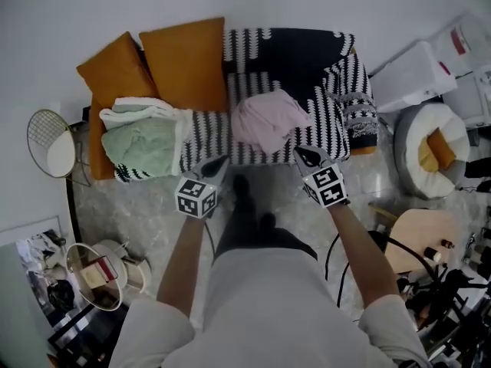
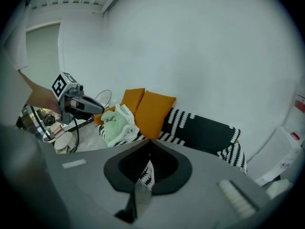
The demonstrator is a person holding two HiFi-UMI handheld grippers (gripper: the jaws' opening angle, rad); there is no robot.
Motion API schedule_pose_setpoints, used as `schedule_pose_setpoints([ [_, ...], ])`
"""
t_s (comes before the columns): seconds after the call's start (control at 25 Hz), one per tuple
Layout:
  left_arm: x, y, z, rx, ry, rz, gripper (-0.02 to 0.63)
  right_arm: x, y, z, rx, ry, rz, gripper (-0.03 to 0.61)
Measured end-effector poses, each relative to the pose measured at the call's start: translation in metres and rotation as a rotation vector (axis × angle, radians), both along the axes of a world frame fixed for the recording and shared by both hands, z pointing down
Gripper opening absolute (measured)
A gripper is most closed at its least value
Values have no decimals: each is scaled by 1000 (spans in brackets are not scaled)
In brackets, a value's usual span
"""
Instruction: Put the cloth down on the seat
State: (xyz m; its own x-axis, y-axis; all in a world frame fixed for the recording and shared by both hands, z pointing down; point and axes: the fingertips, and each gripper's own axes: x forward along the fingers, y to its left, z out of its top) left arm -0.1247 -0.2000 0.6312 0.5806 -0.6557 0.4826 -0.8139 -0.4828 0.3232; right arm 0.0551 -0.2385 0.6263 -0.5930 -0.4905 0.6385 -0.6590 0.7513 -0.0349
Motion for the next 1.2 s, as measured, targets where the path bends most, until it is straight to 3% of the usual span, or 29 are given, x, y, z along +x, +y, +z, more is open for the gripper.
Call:
schedule_pose_setpoints([
  [0.24, 34, 66, -24, 20, 26, -24, 0, 30, 50, -22, 31, -25, 18, 5],
  [0.52, 53, 121, -62, 69, 29, -45, 0, 66, 88, -52, 114, 43, 9, 5],
  [0.92, 58, 154, -107, 129, -16, -17, 0, 78, 114, -104, 175, 42, 17, 5],
  [1.2, 25, 163, -120, 143, -39, 16, 0, 70, 115, -123, 205, 60, 62, 5],
])
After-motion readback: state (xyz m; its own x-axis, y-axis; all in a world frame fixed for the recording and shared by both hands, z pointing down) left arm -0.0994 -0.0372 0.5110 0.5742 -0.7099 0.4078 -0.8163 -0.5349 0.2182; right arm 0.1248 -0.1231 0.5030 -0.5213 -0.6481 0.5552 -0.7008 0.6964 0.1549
